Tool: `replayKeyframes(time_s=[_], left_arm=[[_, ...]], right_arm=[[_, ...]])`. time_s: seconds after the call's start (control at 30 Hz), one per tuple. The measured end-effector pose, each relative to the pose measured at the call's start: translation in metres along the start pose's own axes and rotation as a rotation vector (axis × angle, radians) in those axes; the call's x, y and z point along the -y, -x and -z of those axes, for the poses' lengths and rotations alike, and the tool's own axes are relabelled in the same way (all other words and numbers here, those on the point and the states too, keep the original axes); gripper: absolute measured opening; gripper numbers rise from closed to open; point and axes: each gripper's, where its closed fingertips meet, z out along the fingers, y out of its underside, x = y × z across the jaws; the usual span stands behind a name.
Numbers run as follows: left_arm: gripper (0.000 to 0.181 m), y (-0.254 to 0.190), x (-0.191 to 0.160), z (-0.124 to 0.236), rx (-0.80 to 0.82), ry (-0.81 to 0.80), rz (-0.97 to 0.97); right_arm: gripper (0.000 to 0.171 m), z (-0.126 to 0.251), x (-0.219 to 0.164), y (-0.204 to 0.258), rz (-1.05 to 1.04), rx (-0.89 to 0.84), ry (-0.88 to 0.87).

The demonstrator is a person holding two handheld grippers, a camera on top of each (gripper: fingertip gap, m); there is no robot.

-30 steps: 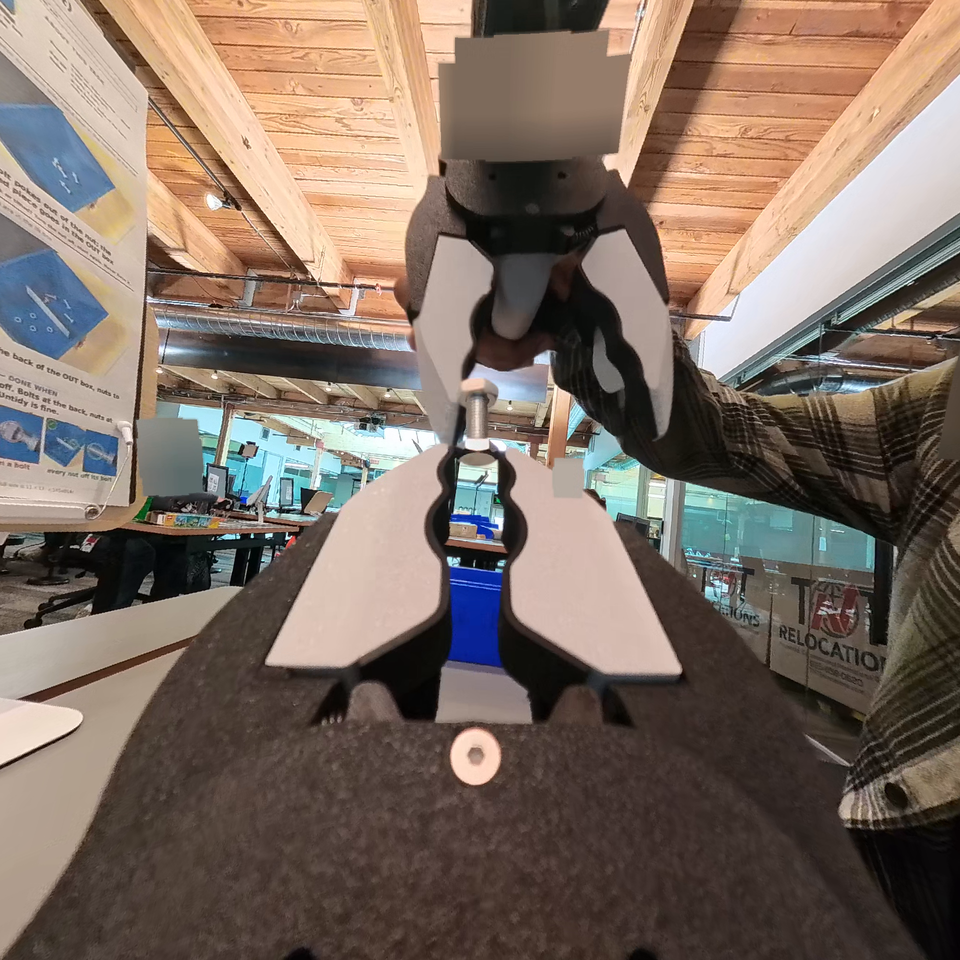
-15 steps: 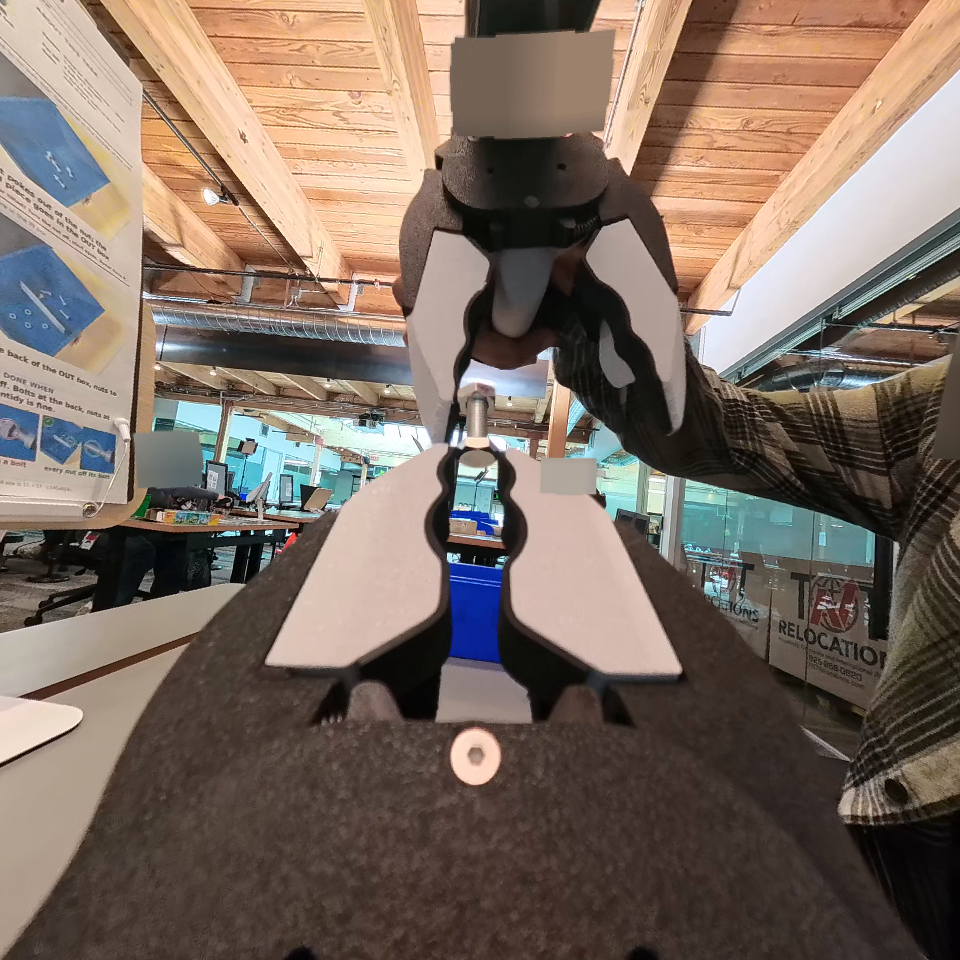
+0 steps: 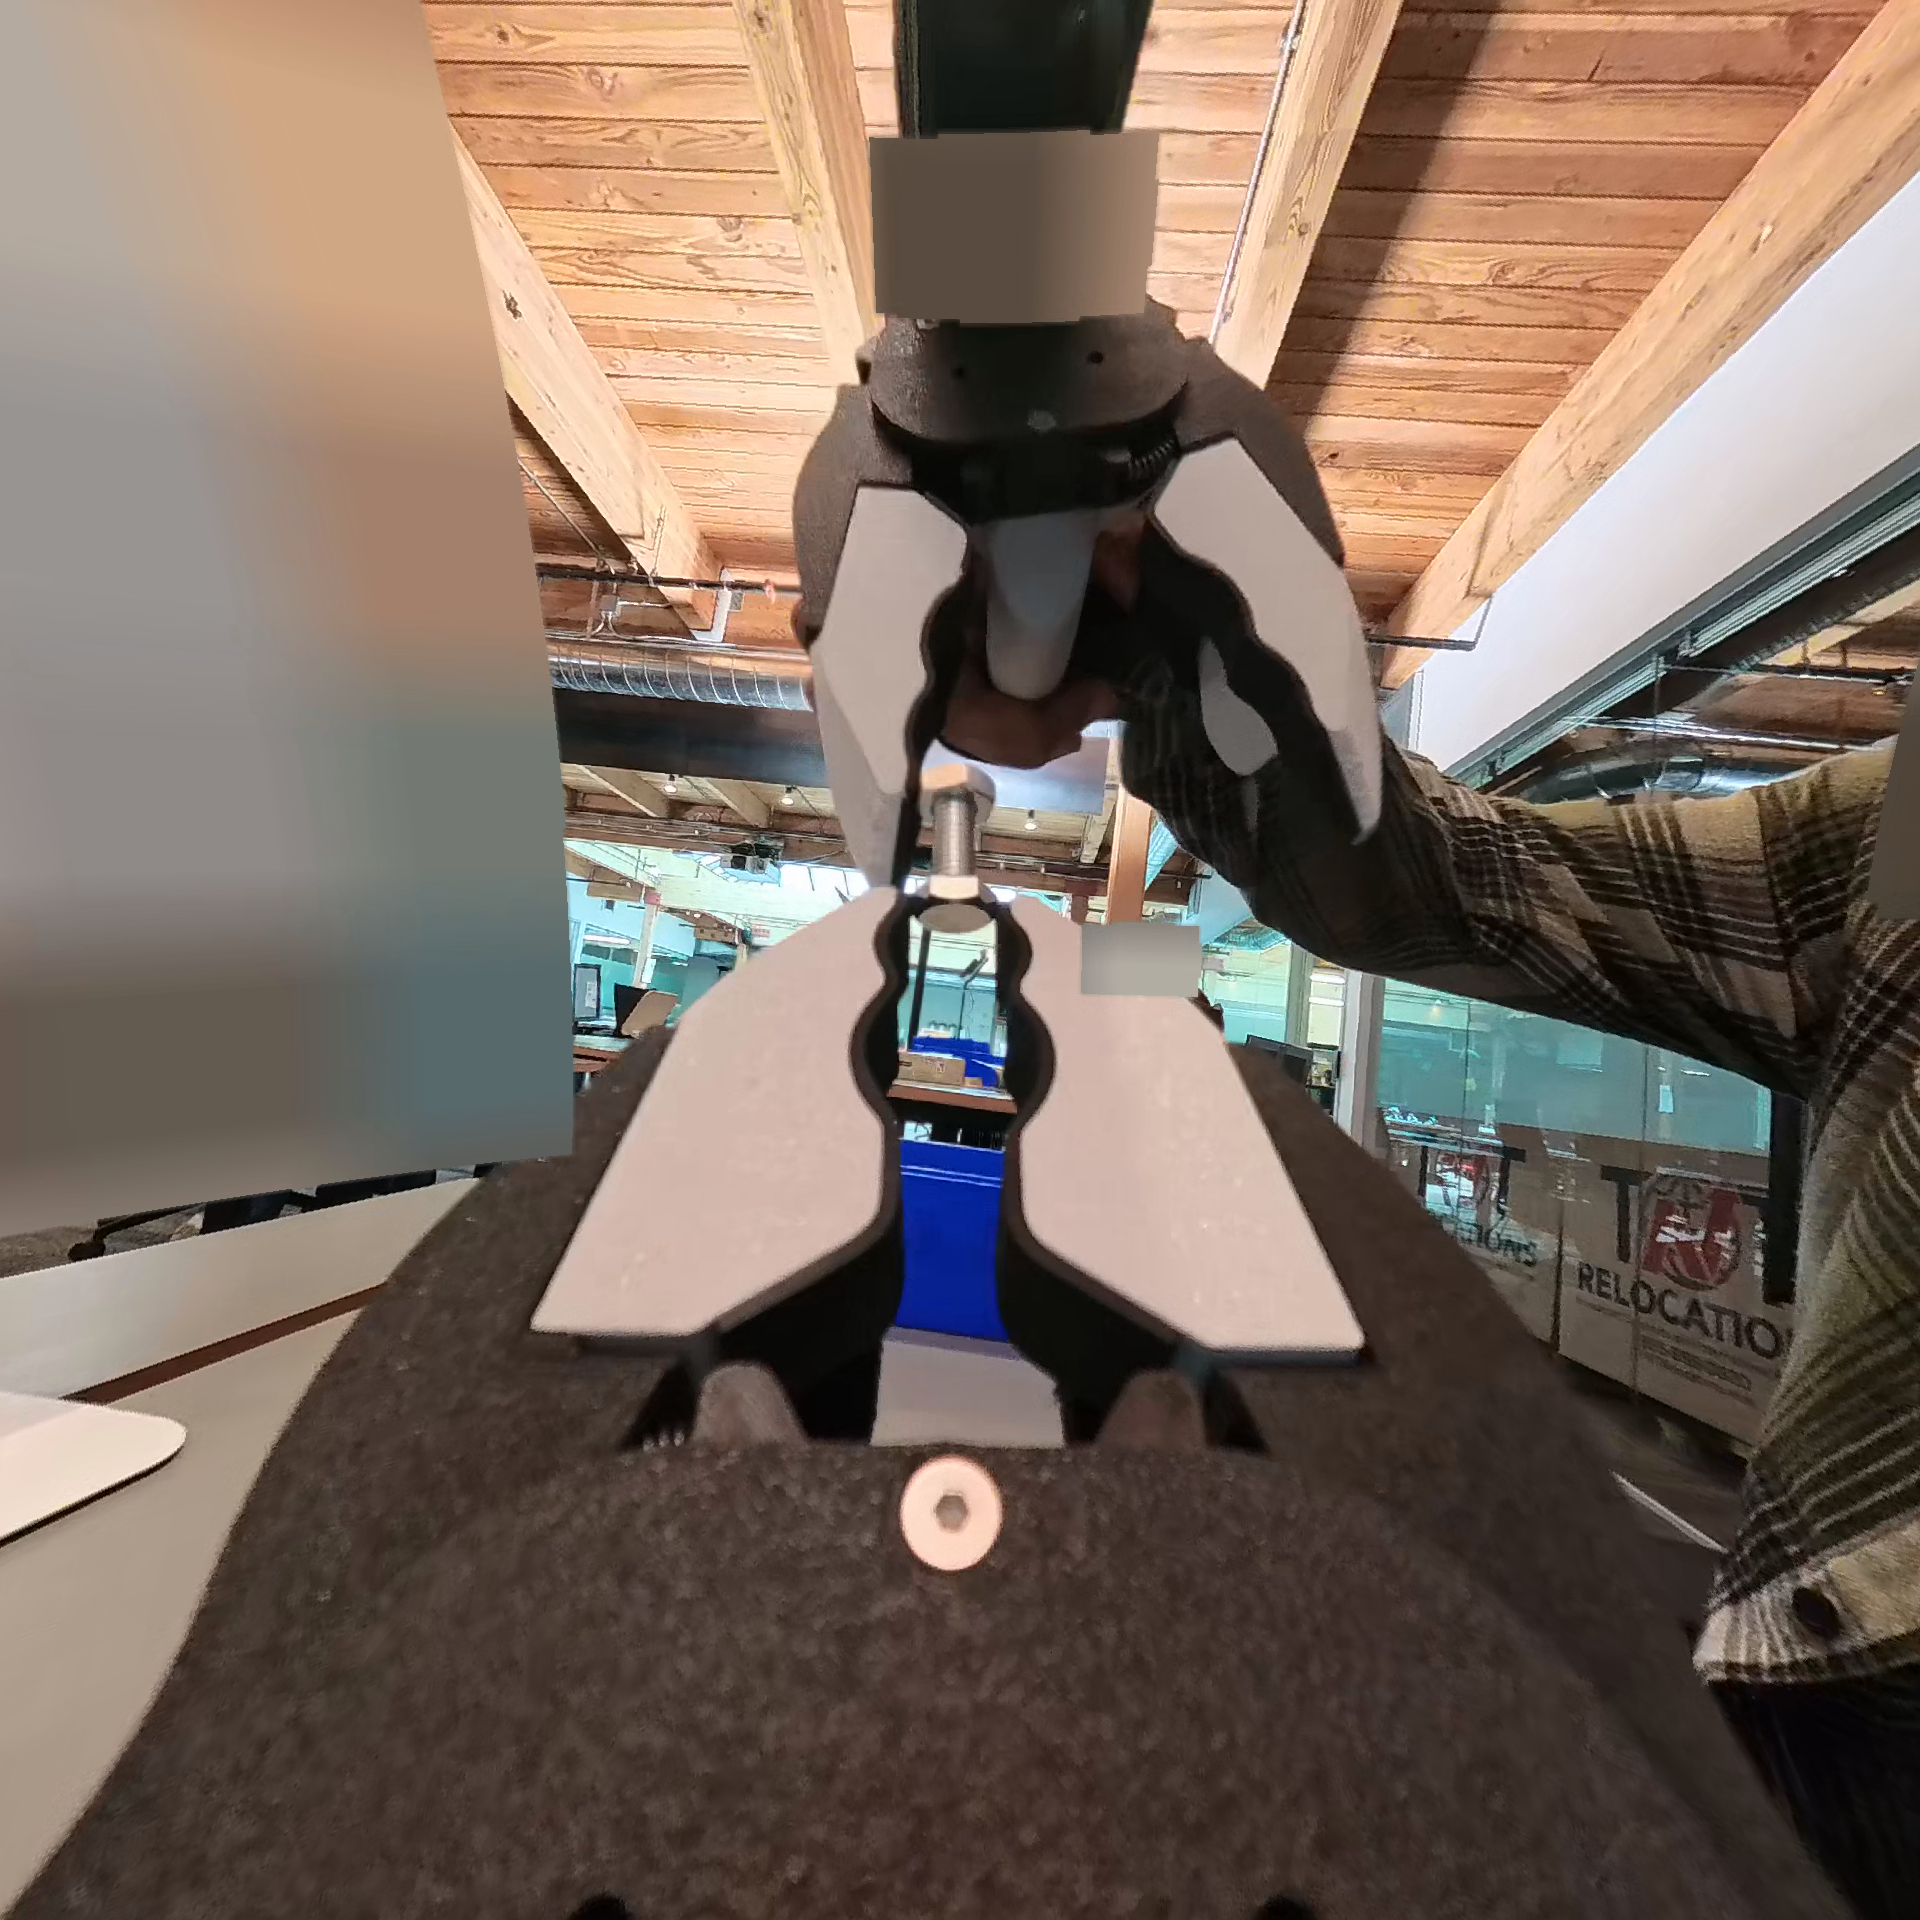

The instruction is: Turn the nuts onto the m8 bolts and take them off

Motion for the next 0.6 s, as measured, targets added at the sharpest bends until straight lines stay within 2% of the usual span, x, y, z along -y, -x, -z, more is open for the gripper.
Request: replayKeyframes(time_s=[0.17, 0.33, 0.43, 0.53, 0.6], left_arm=[[0.014, 0.0, -0.001, 0.0, 0.0, 0.001, 0.003], [0.014, 0.0, -0.001, 0.0, 0.002, 0.001, 0.001], [0.014, 0.001, -0.002, 0.0, 0.004, 0.005, 0.0], [0.014, 0.002, -0.001, 0.001, 0.009, -0.001, 0.003], [0.014, 0.001, -0.001, 0.0, 0.007, 0.001, -0.001]], right_arm=[[0.087, -0.005, -0.011, 0.004, -0.016, 0.022, 0.045], [0.087, 0.002, 0.001, -0.006, -0.036, 0.002, -0.045], [0.091, -0.003, -0.004, 0.0, -0.01, 0.016, -0.002], [0.086, -0.006, -0.009, 0.008, -0.023, 0.063, 0.023], [0.087, -0.007, -0.015, 0.002, -0.033, 0.031, 0.048]])
